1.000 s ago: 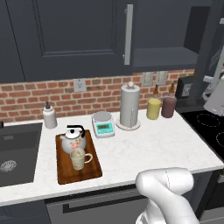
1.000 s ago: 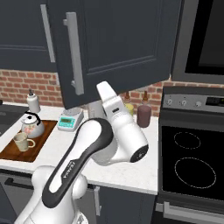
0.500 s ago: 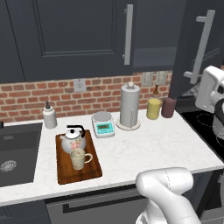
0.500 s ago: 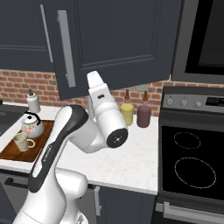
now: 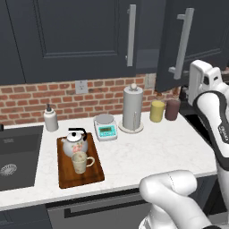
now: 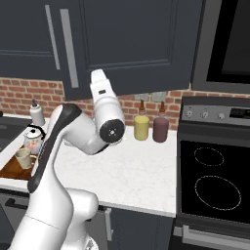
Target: Pick the kettle from the counter and place it on the tray. Then pick the mug from the cabinet and place it on the tray. Then close the cabinet doors.
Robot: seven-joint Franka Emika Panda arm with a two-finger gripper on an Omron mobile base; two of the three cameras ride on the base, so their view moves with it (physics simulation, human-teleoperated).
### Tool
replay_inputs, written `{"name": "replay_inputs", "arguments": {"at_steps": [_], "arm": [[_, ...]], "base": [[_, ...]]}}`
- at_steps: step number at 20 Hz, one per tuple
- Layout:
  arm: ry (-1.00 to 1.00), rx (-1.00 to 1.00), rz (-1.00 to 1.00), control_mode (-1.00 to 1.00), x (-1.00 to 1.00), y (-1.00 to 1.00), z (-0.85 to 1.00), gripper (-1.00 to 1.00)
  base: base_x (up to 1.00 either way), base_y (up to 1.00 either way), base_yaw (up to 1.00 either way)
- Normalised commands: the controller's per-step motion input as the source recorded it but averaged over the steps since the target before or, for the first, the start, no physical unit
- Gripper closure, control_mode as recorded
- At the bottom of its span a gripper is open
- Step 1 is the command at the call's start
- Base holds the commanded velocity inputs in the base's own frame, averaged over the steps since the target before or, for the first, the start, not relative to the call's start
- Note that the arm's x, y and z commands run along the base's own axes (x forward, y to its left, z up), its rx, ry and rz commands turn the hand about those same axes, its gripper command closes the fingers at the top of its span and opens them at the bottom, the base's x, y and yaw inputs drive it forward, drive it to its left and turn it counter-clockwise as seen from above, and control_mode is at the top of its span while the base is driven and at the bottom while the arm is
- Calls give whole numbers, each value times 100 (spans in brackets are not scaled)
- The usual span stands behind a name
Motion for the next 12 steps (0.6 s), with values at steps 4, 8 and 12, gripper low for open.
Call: {"name": "replay_inputs", "arguments": {"at_steps": [4,8,12], "arm": [[4,-5,-8,-100,33,47,-6,-100],[0,-7,-10,-100,28,57,-12,-100],[0,-1,-9,-100,39,45,-1,-100]], "base": [[0,0,0],[0,0,0],[0,0,0]]}}
